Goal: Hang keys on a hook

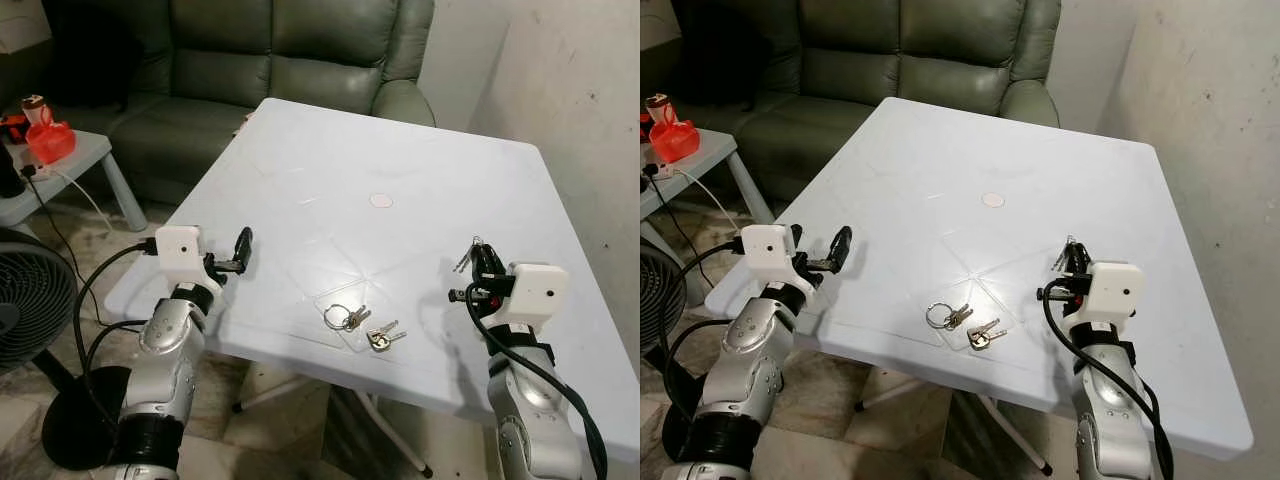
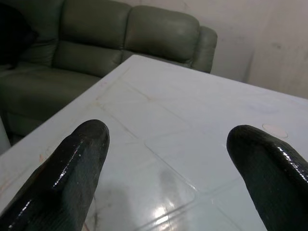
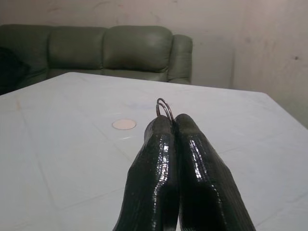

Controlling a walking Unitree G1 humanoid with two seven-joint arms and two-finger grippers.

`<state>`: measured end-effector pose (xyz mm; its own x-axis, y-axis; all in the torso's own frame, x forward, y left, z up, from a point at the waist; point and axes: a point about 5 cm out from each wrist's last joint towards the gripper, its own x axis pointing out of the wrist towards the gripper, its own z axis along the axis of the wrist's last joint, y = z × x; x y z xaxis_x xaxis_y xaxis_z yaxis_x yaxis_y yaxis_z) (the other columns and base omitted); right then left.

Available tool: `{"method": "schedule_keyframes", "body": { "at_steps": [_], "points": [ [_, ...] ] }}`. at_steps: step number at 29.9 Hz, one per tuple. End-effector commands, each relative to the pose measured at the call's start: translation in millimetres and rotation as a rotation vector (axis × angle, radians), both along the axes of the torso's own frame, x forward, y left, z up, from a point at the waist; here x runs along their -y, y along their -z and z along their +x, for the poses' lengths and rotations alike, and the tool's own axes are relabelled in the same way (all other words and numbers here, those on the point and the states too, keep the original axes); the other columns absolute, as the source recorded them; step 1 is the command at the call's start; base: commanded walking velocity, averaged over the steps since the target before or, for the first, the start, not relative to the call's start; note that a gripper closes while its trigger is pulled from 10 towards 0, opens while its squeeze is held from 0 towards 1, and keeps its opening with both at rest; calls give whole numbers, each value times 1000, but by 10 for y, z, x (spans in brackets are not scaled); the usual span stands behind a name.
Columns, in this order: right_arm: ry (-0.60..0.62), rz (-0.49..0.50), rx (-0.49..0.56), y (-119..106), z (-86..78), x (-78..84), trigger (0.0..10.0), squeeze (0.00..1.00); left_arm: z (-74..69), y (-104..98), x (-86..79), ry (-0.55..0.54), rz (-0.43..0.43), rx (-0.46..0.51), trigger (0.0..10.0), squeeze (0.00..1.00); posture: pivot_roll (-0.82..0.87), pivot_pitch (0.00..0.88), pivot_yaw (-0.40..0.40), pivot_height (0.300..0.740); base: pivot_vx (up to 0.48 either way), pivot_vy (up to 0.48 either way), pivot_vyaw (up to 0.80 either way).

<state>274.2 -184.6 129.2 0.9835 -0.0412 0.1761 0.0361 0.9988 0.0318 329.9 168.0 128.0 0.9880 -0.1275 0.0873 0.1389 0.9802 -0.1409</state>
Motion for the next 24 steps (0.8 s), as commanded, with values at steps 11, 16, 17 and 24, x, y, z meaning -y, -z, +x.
{"method": "schedule_keyframes", "body": {
  "at_steps": [11,16,17,24],
  "points": [
    [-12,-13,-3,-12,48,-44,10000,0,91,-32,-33,-19,-12,1,10000,0,2,0,-28,740,0,476,-188],
    [-24,-18,-13,-16,66,-70,10000,0,104,-21,-35,-33,-11,0,10000,0,2,0,-31,740,0,286,-750],
    [-24,-21,-13,-16,72,-72,10000,0,108,-20,-31,-32,-7,0,10000,0,1,0,-35,740,0,0,-763],
    [-38,-39,-14,-20,84,-93,10000,0,117,-29,13,-23,-20,11,10000,0,0,0,-38,740,0,0,-763]
  ]
}}
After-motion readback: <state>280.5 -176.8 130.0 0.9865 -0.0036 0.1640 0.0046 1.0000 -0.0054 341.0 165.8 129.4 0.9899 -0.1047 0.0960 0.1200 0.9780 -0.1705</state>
